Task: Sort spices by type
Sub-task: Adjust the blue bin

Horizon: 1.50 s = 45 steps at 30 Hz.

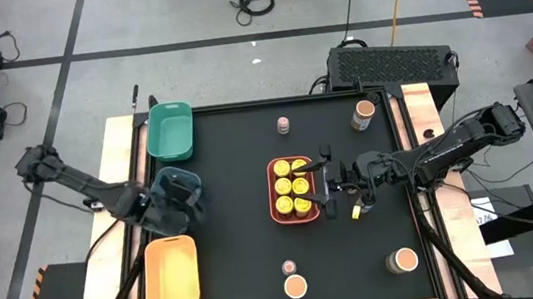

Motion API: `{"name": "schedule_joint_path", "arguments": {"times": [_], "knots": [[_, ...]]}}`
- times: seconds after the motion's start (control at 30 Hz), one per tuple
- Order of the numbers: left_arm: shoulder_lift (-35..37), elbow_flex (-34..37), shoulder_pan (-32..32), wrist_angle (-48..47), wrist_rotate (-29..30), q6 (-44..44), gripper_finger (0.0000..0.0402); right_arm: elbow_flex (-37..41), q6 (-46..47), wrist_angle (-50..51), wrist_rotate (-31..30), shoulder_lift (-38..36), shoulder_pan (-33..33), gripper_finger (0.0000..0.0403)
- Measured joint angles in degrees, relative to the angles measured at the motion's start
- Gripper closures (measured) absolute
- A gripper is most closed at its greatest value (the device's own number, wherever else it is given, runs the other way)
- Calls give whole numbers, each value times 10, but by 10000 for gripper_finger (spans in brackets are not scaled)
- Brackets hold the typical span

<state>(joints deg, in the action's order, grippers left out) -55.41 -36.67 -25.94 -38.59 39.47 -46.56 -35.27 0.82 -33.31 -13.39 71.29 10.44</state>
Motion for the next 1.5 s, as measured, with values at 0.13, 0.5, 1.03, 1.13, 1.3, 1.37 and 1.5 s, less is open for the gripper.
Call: {"name": "schedule_joint_path", "arguments": {"times": [0.13,0.5,1.03,1.13,1.3,1.37,1.5], "knots": [[-41,0,65,11,-92,57,251,0,-2,-13,0,0,-4,103],[-168,-26,189,0,-182,157,394,0,-6,-12,0,0,-17,103],[-232,-72,286,-139,-144,203,398,0,-4,0,0,0,-18,103],[-232,-72,300,-147,-131,210,398,0,-4,0,0,0,-18,103],[-232,-72,324,-134,-119,231,398,0,-4,0,0,0,-18,103],[-232,-72,328,-119,-122,235,398,0,-4,0,0,0,-18,103],[-219,-97,317,-111,-123,258,398,0,-4,5,0,0,-18,103]]}}
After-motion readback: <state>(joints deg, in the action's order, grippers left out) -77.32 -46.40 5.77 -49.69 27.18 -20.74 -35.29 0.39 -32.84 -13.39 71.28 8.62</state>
